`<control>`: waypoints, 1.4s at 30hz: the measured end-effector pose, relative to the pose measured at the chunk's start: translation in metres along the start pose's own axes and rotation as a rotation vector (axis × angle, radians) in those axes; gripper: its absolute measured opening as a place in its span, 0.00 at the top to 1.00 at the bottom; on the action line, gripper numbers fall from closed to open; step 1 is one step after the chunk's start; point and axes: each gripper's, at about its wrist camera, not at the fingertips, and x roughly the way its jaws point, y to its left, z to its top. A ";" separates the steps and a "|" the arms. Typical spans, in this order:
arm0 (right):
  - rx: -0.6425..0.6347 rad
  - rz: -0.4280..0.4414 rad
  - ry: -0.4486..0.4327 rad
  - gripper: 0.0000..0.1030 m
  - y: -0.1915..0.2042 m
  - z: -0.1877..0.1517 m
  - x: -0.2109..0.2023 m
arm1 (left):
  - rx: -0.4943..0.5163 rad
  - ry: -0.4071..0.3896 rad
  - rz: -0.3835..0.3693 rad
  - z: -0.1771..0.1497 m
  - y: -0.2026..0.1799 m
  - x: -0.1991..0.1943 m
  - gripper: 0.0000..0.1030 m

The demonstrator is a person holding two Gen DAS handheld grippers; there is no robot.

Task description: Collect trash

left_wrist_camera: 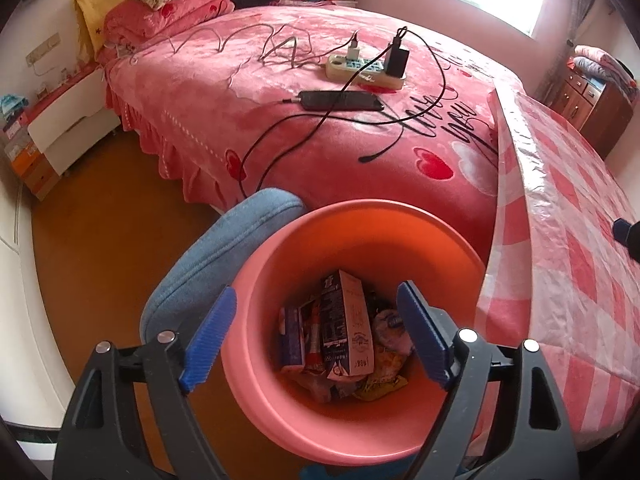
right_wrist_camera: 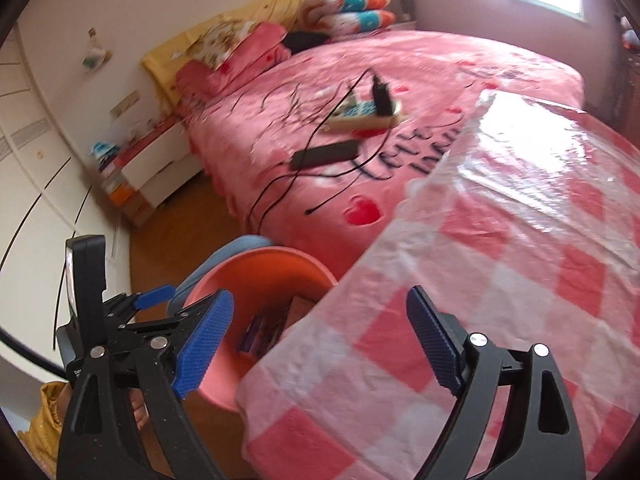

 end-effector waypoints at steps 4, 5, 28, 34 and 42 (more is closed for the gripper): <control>0.013 -0.038 -0.050 0.13 -0.009 -0.004 -0.016 | 0.022 -0.031 0.010 0.006 -0.012 -0.008 0.17; 0.014 -0.050 -0.059 0.12 -0.011 -0.005 -0.019 | 0.027 -0.038 0.012 0.007 -0.014 -0.010 0.15; 0.160 -0.138 -0.152 0.12 -0.077 -0.038 -0.083 | 0.205 -0.148 0.017 0.023 -0.102 -0.054 0.08; 0.177 -0.184 -0.192 0.12 -0.092 -0.046 -0.100 | 0.250 -0.162 0.003 0.021 -0.126 -0.062 0.08; 0.222 -0.233 -0.228 0.12 -0.118 -0.059 -0.120 | 0.313 -0.180 -0.024 0.015 -0.164 -0.072 0.08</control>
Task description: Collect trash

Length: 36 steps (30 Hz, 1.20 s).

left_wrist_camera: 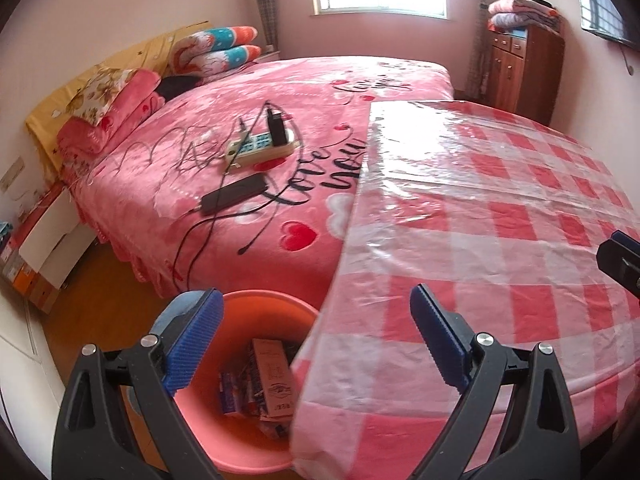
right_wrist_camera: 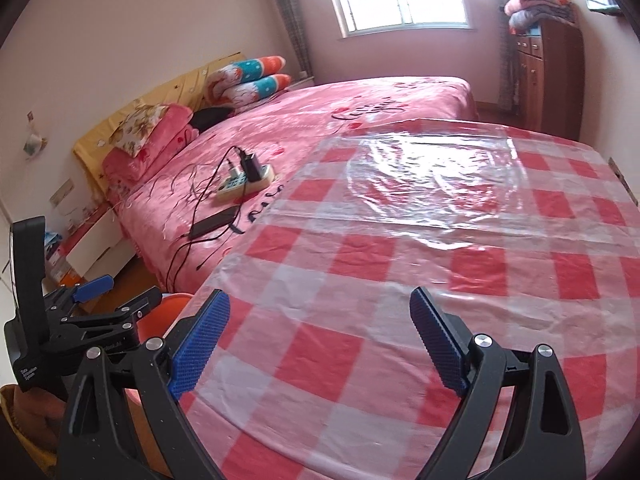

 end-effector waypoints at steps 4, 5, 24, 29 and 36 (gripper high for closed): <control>0.015 -0.030 -0.022 0.12 -0.014 -0.001 -0.010 | 0.036 -0.006 -0.020 0.003 -0.020 -0.003 0.08; 0.021 -0.035 -0.026 0.12 -0.018 -0.002 -0.012 | 0.041 -0.008 -0.024 0.003 -0.024 -0.004 0.08; 0.076 -0.195 -0.083 0.12 -0.081 -0.017 -0.042 | 0.154 -0.028 -0.131 0.009 -0.113 -0.007 0.08; 0.103 -0.228 -0.097 0.12 -0.097 -0.020 -0.048 | 0.179 -0.031 -0.156 0.010 -0.135 -0.008 0.08; 0.121 -0.294 -0.132 0.12 -0.119 -0.022 -0.060 | 0.214 -0.039 -0.190 0.010 -0.164 -0.010 0.08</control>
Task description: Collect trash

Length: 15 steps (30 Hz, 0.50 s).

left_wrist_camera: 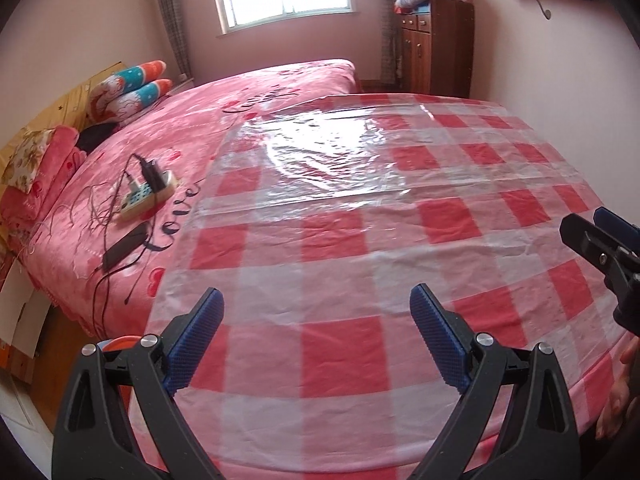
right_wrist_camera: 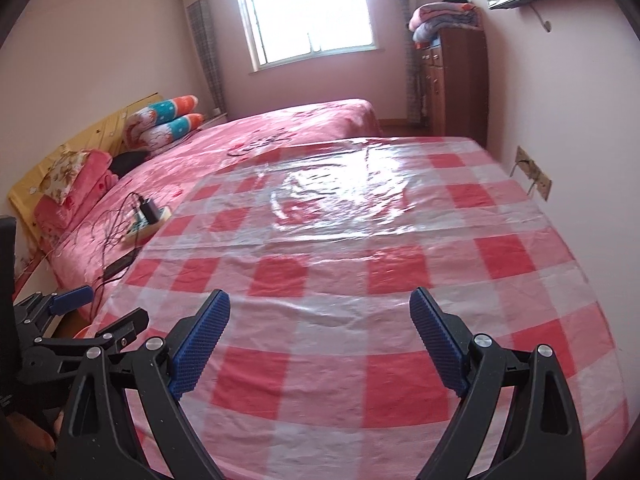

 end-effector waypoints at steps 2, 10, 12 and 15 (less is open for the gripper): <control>0.007 -0.019 -0.013 0.12 -0.007 0.000 -0.002 | 0.005 -0.003 -0.009 0.003 -0.007 0.001 0.08; 0.028 -0.092 -0.045 0.12 -0.030 0.001 -0.008 | 0.030 -0.036 -0.047 0.015 -0.037 0.000 0.08; 0.031 -0.110 -0.054 0.12 -0.036 0.001 -0.009 | 0.031 -0.041 -0.058 0.017 -0.043 0.001 0.08; 0.023 -0.143 -0.068 0.12 -0.042 0.002 -0.011 | 0.029 -0.050 -0.070 0.019 -0.049 0.001 0.08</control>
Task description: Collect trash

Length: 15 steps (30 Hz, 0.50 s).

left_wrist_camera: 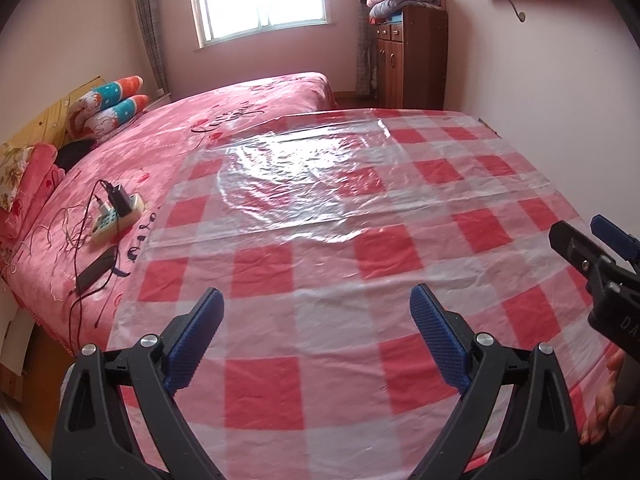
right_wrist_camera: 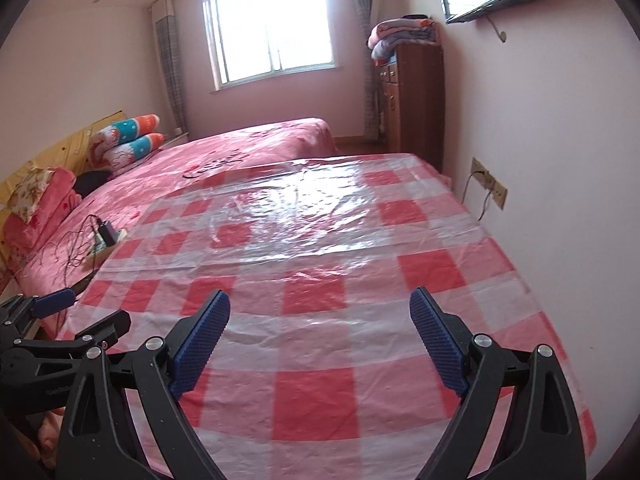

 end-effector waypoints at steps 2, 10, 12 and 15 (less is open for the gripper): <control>-0.001 -0.019 -0.008 0.12 -0.005 0.000 0.000 | -0.005 0.001 -0.005 0.002 -0.003 0.002 0.08; 0.005 -0.062 -0.031 0.12 -0.020 0.001 0.000 | -0.015 0.003 -0.018 0.006 -0.012 0.010 0.08; 0.010 -0.067 -0.032 0.12 -0.023 0.001 0.000 | -0.004 -0.001 -0.021 0.006 -0.017 0.010 0.08; 0.009 -0.077 -0.036 0.12 -0.026 0.000 0.000 | 0.011 -0.010 -0.022 0.006 -0.023 0.009 0.08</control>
